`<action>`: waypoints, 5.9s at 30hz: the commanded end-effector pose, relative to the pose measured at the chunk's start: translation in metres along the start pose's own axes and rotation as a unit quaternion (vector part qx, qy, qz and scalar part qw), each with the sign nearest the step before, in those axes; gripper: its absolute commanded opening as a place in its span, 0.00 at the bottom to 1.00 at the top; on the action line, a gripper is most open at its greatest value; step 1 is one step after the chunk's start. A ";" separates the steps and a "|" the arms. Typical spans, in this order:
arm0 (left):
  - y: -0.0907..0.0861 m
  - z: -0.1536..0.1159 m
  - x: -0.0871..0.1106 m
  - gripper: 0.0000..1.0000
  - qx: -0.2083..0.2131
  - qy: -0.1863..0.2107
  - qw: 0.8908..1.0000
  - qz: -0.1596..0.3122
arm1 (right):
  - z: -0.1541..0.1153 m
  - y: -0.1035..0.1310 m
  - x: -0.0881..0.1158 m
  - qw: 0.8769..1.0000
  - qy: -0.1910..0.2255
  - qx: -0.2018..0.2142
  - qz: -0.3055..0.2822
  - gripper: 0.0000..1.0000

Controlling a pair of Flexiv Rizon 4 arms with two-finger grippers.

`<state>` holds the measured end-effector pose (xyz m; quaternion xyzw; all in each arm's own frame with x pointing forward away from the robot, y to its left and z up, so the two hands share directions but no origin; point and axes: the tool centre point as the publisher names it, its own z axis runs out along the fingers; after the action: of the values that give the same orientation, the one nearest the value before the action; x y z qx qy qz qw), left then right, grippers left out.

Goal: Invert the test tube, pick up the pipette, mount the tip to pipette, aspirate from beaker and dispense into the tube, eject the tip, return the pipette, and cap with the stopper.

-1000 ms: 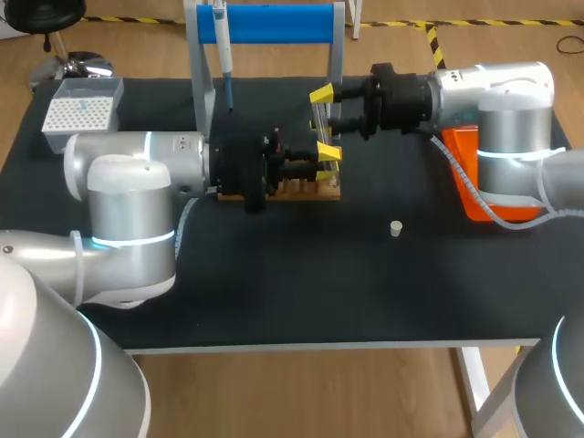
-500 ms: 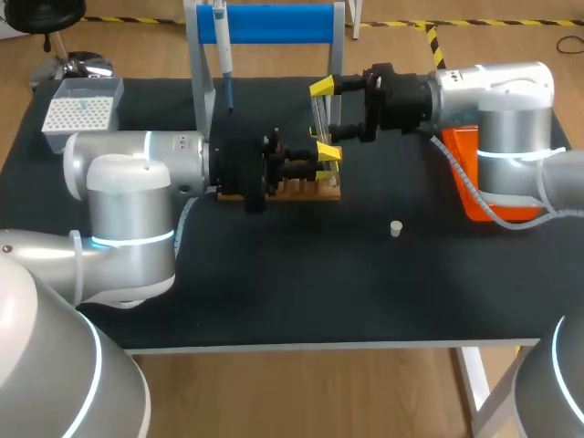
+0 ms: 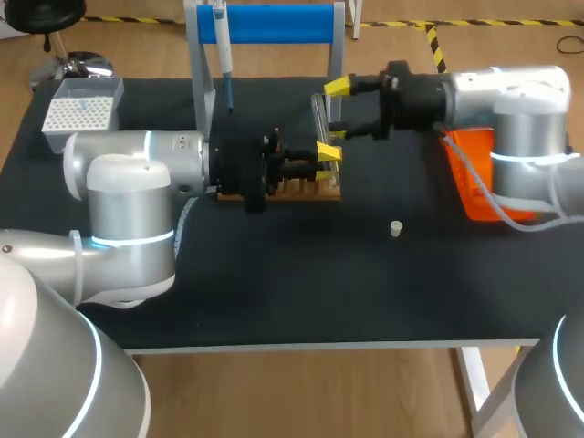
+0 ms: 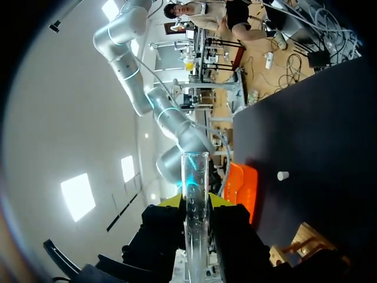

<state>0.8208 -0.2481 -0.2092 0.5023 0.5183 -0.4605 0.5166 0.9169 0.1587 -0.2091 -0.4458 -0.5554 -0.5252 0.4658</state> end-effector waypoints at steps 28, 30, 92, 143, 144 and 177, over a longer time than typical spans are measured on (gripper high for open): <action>0.000 0.001 -0.001 0.00 -0.001 0.001 1.000 0.000 | -0.081 -0.067 -0.032 0.912 -0.180 -0.099 -0.356 1.00; 0.000 0.001 -0.001 0.00 -0.001 0.001 1.000 0.000 | -0.081 -0.067 -0.032 0.912 -0.180 -0.099 -0.356 1.00; 0.000 0.001 -0.001 0.00 -0.001 0.001 1.000 0.000 | -0.009 -0.027 -0.133 0.743 -0.287 0.014 -0.604 1.00; 0.078 -0.025 -0.016 0.00 0.034 -0.049 0.898 -0.435 | -0.001 -0.023 -0.139 0.740 -0.307 0.011 -0.598 1.00; 0.080 -0.026 -0.015 0.00 0.037 -0.053 0.886 -0.460 | -0.001 -0.023 -0.139 0.740 -0.307 0.011 -0.598 1.00; 0.078 -0.045 -0.050 0.00 0.027 -0.087 0.815 -0.573 | -0.001 -0.023 -0.139 0.740 -0.307 0.011 -0.598 1.00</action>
<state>0.8876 -0.2038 -0.1629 0.0849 0.6375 -0.7395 0.1985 0.9179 0.1564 -0.3501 -0.1540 -0.8264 -0.5245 -0.1354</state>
